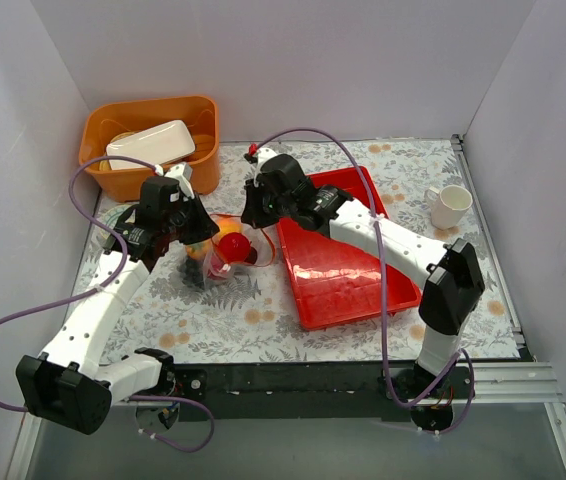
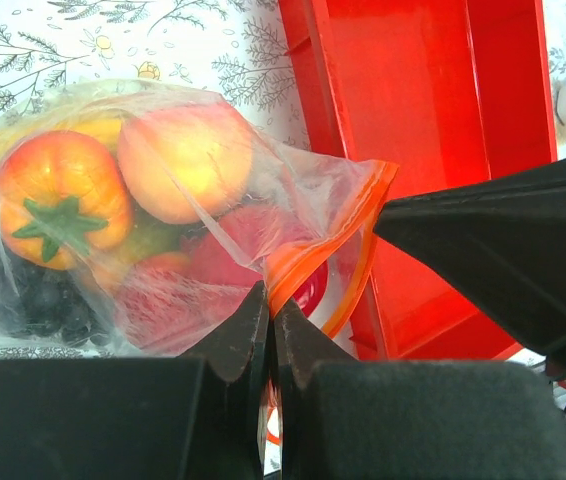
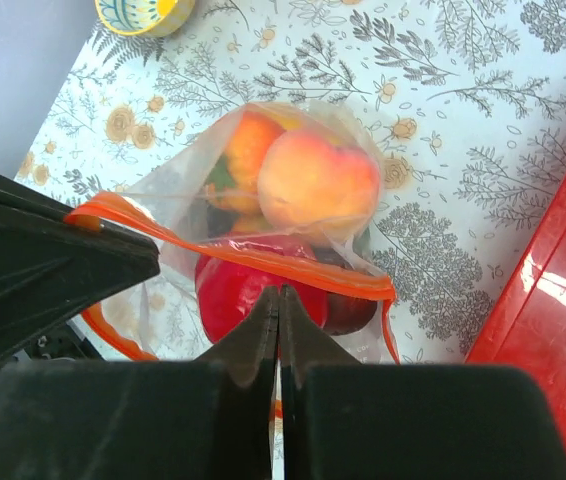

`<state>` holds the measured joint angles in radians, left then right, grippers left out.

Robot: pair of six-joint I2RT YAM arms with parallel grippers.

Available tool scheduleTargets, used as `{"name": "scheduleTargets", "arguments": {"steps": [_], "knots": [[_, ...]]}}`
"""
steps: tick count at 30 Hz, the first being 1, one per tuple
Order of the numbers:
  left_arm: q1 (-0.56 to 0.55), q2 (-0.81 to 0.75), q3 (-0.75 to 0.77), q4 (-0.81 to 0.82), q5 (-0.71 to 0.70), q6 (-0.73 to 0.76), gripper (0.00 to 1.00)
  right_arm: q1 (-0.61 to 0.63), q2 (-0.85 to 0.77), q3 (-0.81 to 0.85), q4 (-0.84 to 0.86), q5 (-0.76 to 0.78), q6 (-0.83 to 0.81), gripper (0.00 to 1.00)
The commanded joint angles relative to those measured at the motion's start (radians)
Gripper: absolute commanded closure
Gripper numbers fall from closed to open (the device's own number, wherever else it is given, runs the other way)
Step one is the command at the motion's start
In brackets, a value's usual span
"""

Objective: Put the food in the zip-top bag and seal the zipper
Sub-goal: Adjust the zipper food storage bag at the center of the board.

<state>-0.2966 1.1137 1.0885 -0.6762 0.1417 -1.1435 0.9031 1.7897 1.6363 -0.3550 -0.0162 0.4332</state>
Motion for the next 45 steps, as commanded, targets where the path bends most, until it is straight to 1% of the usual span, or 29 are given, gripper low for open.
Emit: {"name": "scheduleTargets", "arguments": {"steps": [1,4,8,14,15,16,17,18,19,20,22,27,30,36,40,41,43,44,45], "knots": [[0.001,-0.011,0.034,-0.017,0.027,0.041,1.0,-0.004,0.028,0.046,-0.016,-0.013,-0.011,0.99],[0.001,-0.015,0.036,-0.016,0.019,0.039,1.0,-0.006,0.02,0.054,-0.013,-0.008,-0.014,0.99],[0.001,-0.011,0.051,-0.016,0.022,0.034,1.0,-0.009,0.034,0.138,-0.055,0.005,-0.045,0.99],[0.002,0.009,0.106,-0.063,0.029,0.056,0.99,-0.016,0.079,0.238,-0.116,-0.008,-0.08,0.99],[0.001,0.006,0.109,-0.065,0.022,0.056,0.99,-0.017,0.085,0.27,-0.143,0.005,-0.086,0.99],[0.001,0.005,0.108,-0.063,0.019,0.057,0.99,-0.017,0.083,0.263,-0.198,0.06,-0.083,0.99],[0.001,-0.003,0.108,-0.065,0.013,0.056,0.99,-0.017,0.057,0.24,-0.208,0.085,-0.074,0.7],[0.001,-0.006,0.106,-0.063,-0.005,0.051,0.98,-0.017,0.031,0.188,-0.197,0.105,-0.065,0.61],[0.001,-0.008,0.103,-0.062,-0.01,0.044,0.98,-0.018,0.001,0.069,-0.138,0.116,-0.059,0.58],[0.001,-0.006,0.099,-0.057,-0.014,0.041,0.98,-0.021,-0.063,-0.002,-0.098,0.104,-0.045,0.52],[0.001,-0.002,0.099,-0.056,-0.016,0.031,0.98,-0.03,-0.13,-0.131,-0.052,0.082,-0.022,0.47],[0.002,0.011,0.106,-0.056,-0.025,0.024,0.98,-0.032,-0.184,-0.245,-0.032,0.07,0.041,0.46],[0.001,0.014,0.111,-0.051,-0.024,0.021,0.98,-0.032,-0.222,-0.335,0.037,0.035,0.067,0.42],[0.001,0.023,0.114,-0.051,-0.011,0.016,0.98,-0.032,-0.191,-0.395,0.082,-0.008,0.102,0.43],[0.001,0.021,0.109,-0.052,-0.007,0.014,0.99,-0.033,-0.15,-0.395,0.117,-0.025,0.11,0.48],[0.001,0.021,0.111,-0.054,-0.008,0.013,0.98,-0.033,-0.139,-0.386,0.117,-0.028,0.11,0.53],[0.001,0.02,0.11,-0.052,-0.008,0.013,0.98,-0.035,-0.11,-0.363,0.117,-0.044,0.108,0.58],[0.002,0.02,0.108,-0.052,-0.008,0.013,0.98,-0.035,-0.102,-0.356,0.119,-0.047,0.108,0.62],[0.001,0.018,0.109,-0.054,-0.01,0.013,0.98,-0.035,-0.096,-0.352,0.122,-0.053,0.108,0.64]]}}
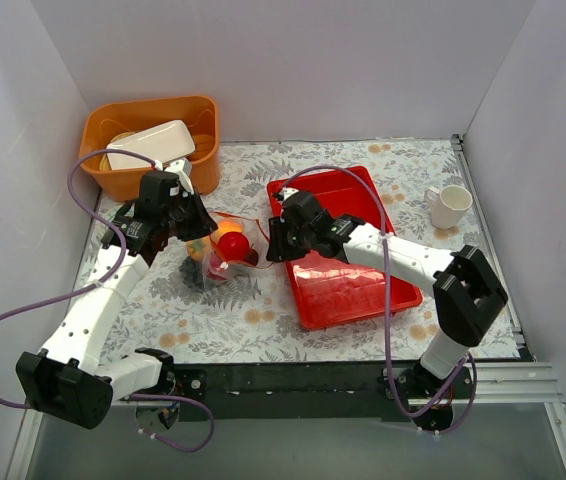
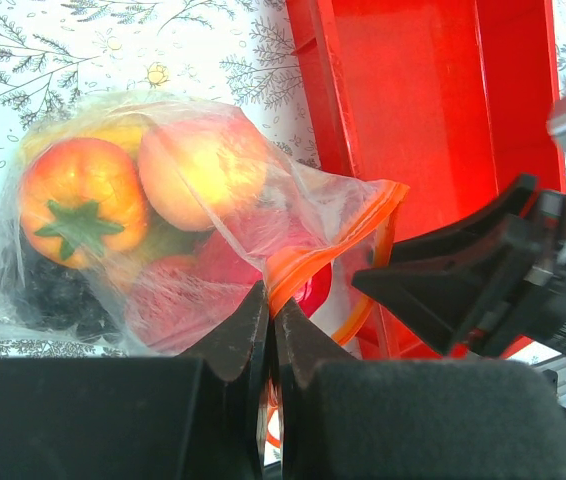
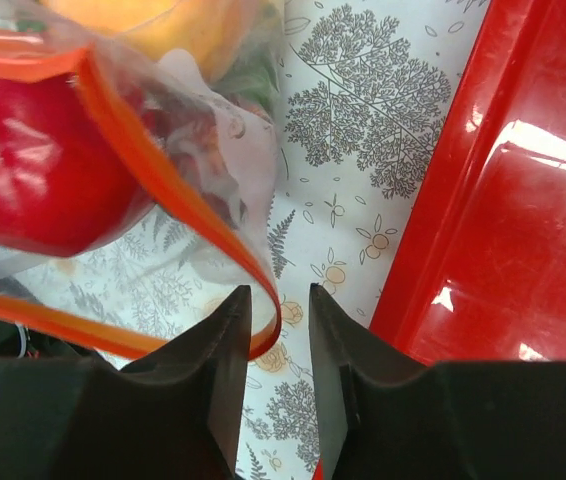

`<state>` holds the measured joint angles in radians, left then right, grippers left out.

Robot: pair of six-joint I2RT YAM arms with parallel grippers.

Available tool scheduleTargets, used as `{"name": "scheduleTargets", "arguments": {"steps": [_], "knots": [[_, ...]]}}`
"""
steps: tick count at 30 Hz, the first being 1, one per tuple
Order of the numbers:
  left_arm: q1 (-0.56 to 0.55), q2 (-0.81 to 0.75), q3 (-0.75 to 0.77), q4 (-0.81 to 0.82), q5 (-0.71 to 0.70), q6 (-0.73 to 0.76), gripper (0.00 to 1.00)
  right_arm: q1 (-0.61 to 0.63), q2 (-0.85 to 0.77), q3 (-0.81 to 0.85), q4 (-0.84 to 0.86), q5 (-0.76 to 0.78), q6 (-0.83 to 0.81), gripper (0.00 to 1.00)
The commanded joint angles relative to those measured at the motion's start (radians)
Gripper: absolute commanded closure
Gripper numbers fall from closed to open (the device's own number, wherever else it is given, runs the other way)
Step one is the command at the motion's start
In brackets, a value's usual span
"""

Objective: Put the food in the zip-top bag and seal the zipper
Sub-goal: Adjust the zipper food storage bag at the center of the board.

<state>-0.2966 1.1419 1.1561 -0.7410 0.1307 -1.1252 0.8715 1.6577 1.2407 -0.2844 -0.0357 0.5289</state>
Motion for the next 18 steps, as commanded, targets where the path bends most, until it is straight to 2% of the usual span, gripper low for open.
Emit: {"name": "scheduleTargets", "arguments": {"steps": [1,3,5,7,10,13,14,18], "knots": [[0.001,-0.008,0.042,0.011,0.001,-0.005,0.98,-0.003,0.046,0.049,0.054,-0.047,0.014,0.65],[0.002,-0.011,0.04,0.011,0.0,-0.004,0.98,-0.003,0.053,0.057,0.05,-0.052,0.016,0.7],[0.002,-0.011,0.036,0.009,-0.003,-0.004,0.99,-0.002,0.054,0.063,0.045,-0.056,0.016,0.87],[0.001,-0.011,0.034,0.009,-0.005,-0.004,0.98,-0.003,0.039,0.066,0.044,-0.053,0.013,0.99],[0.002,-0.013,0.034,0.008,-0.006,0.004,0.98,-0.003,0.019,0.107,0.027,-0.055,-0.004,0.99],[0.001,-0.01,0.054,0.008,0.065,0.063,0.99,-0.003,0.031,0.231,-0.024,-0.062,-0.038,0.99],[0.001,-0.001,0.066,0.005,0.155,0.08,0.99,-0.003,0.039,0.311,-0.033,-0.067,-0.049,0.99],[0.002,0.038,0.14,-0.056,0.369,0.182,0.99,-0.003,0.095,0.481,-0.081,-0.058,-0.087,0.99]]}}
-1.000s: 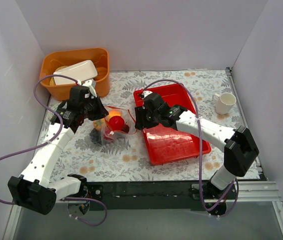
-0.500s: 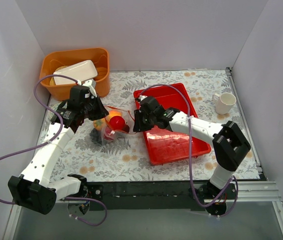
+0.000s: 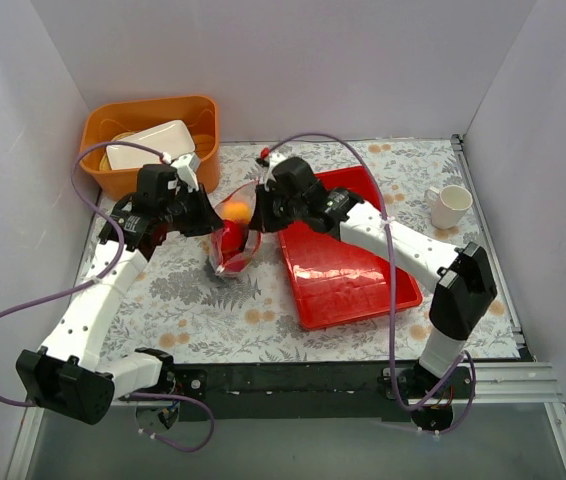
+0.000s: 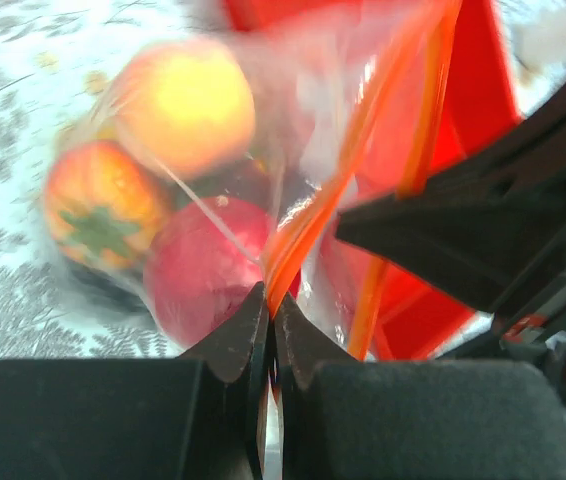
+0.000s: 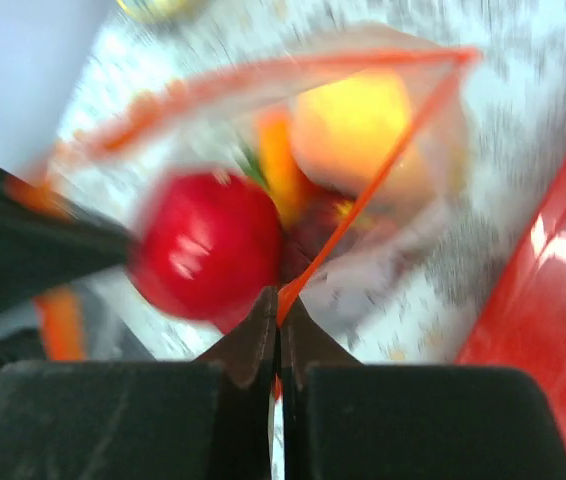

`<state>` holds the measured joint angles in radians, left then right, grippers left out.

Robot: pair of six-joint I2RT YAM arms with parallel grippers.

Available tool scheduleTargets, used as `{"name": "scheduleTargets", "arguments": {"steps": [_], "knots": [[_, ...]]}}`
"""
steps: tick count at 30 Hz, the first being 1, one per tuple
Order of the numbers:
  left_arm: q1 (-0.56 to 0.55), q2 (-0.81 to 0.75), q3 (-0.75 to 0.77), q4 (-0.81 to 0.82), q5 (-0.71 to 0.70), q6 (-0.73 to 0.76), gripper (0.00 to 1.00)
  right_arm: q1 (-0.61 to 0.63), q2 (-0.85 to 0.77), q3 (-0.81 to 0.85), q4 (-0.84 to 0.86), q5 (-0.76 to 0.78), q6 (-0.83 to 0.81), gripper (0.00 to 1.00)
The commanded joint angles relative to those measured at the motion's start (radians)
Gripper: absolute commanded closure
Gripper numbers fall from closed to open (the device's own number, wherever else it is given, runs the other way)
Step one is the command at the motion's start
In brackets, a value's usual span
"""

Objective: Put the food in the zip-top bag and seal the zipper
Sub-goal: Adjust the zipper food storage bag at the center of the board.

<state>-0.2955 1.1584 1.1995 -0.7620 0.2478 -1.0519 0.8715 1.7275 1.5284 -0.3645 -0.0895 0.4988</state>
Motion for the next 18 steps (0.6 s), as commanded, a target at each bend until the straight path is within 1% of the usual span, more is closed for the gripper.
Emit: {"name": "scheduleTargets", "arguments": {"steps": [1,3,5,8,9,11,12,13,15,18], "knots": [[-0.001,0.029,0.127,-0.048,0.272,0.113,0.99,-0.003,0.059,0.231,-0.026,-0.004,-0.069,0.99],[-0.001,0.034,0.144,-0.063,0.278,0.112,0.98,-0.006,0.117,0.329,-0.057,-0.013,-0.075,0.99],[-0.001,0.027,0.182,-0.075,0.222,0.089,0.99,-0.006,0.15,0.386,-0.109,-0.029,-0.077,0.99],[-0.001,0.012,0.237,-0.114,-0.022,0.04,1.0,-0.006,0.146,0.394,-0.081,-0.032,-0.068,0.99],[-0.001,0.024,0.253,-0.156,-0.153,0.036,1.0,-0.008,0.139,0.394,-0.079,-0.027,-0.068,0.99],[-0.001,0.049,0.294,-0.21,-0.234,0.043,1.0,-0.014,0.144,0.423,-0.103,-0.039,-0.068,0.99],[0.001,0.061,0.337,-0.267,-0.302,0.032,1.0,-0.016,0.149,0.433,-0.112,-0.049,-0.068,0.99],[-0.001,0.073,0.35,-0.286,-0.373,0.023,1.0,-0.016,0.149,0.443,-0.117,-0.073,-0.069,0.99],[-0.001,0.064,0.347,-0.284,-0.389,0.032,1.0,-0.016,0.149,0.438,-0.126,-0.095,-0.066,0.99],[0.001,0.064,0.328,-0.278,-0.351,0.023,0.99,-0.016,0.165,0.443,-0.148,-0.16,-0.065,0.99]]}}
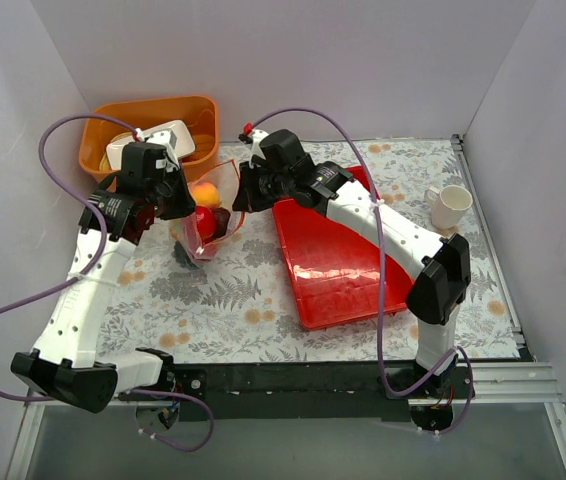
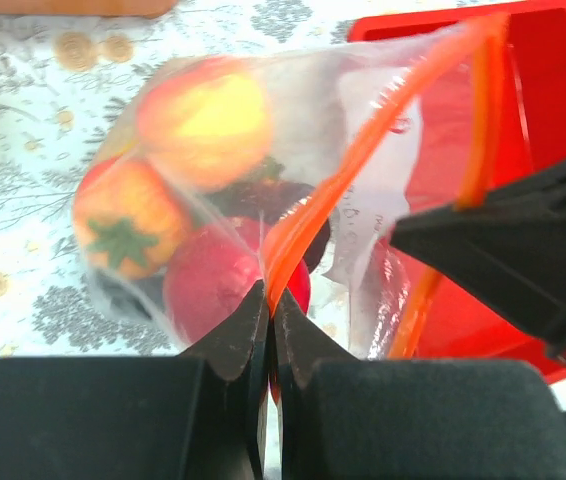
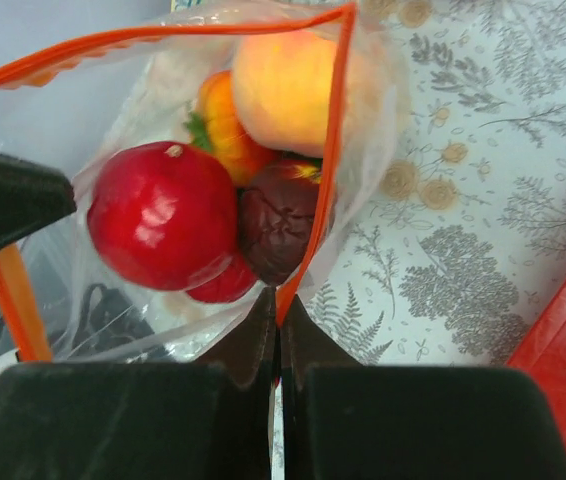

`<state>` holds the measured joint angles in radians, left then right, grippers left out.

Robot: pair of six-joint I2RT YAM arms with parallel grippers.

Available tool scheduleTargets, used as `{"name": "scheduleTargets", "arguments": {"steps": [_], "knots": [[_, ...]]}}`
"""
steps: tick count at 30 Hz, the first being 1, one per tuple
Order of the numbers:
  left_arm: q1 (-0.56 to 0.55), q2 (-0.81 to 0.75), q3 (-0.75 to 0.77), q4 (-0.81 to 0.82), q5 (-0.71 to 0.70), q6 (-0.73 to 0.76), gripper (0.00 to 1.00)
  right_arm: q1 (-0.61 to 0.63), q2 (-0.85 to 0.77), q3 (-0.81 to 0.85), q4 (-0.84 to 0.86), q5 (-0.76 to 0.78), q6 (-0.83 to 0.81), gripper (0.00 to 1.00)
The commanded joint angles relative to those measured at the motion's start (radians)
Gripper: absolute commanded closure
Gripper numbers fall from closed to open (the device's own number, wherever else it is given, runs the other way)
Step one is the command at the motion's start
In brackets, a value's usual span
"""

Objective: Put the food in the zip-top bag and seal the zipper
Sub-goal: Adjust the zipper food storage bag at the center of the board.

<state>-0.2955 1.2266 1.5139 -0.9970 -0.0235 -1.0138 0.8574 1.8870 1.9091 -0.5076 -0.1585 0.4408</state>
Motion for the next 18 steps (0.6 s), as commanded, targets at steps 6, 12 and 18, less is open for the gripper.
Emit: {"name": "scheduleTargets", "arguments": {"steps": [6,12,18], "knots": [[-0.001,0.025,-0.061,-0.002,0.043,-0.017,0.99,-0.001,0.038,-0.01,0.004,-0.185,0.009,0.99],[-0.001,0.019,-0.15,0.103,0.293,0.014,0.98,-0.003,-0.015,-0.122,0.064,-0.08,0.029,0.99],[0.001,0.014,-0.204,0.193,0.522,0.011,0.89,-0.011,-0.075,-0.188,0.06,0.046,0.047,0.99]]}}
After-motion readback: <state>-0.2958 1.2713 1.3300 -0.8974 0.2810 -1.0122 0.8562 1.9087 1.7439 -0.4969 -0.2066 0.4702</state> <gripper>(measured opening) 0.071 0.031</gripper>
